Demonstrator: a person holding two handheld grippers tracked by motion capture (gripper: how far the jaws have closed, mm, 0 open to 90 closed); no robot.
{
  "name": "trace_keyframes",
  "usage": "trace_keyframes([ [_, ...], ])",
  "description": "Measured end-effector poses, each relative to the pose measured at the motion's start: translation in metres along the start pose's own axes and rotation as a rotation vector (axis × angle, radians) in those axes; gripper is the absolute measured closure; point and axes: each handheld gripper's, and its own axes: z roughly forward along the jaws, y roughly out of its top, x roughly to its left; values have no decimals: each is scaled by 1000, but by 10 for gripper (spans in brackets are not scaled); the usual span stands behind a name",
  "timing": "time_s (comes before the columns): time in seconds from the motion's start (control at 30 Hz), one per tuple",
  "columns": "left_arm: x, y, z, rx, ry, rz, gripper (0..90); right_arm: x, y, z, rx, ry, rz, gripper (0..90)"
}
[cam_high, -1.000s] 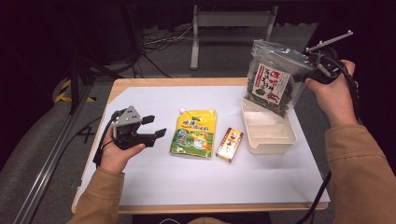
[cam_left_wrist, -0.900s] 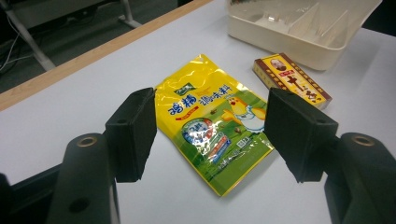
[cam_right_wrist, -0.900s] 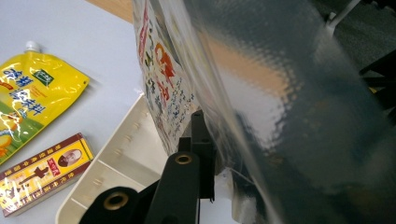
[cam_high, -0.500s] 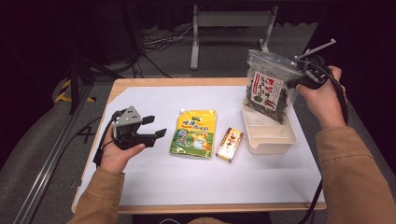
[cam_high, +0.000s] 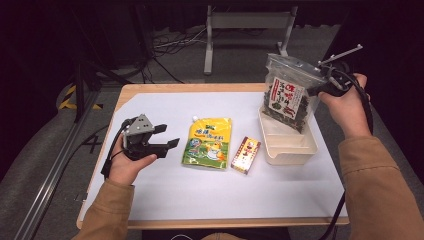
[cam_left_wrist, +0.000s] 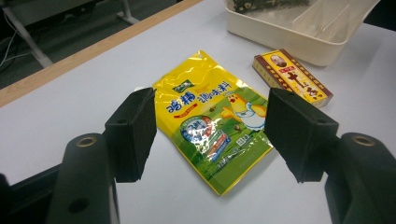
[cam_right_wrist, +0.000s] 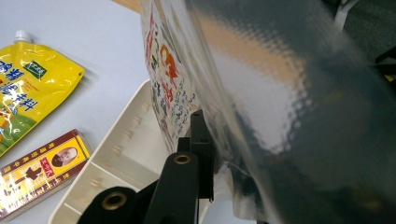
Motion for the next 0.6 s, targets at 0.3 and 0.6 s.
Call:
trace_keyframes([
  [0.3,-1,0,4,8,-2,6,351,-18,-22,11,16,39,70,829],
  [0.6,0,-3,12,33,-3,6,348,-14,-21,9,-2,23,38,773],
])
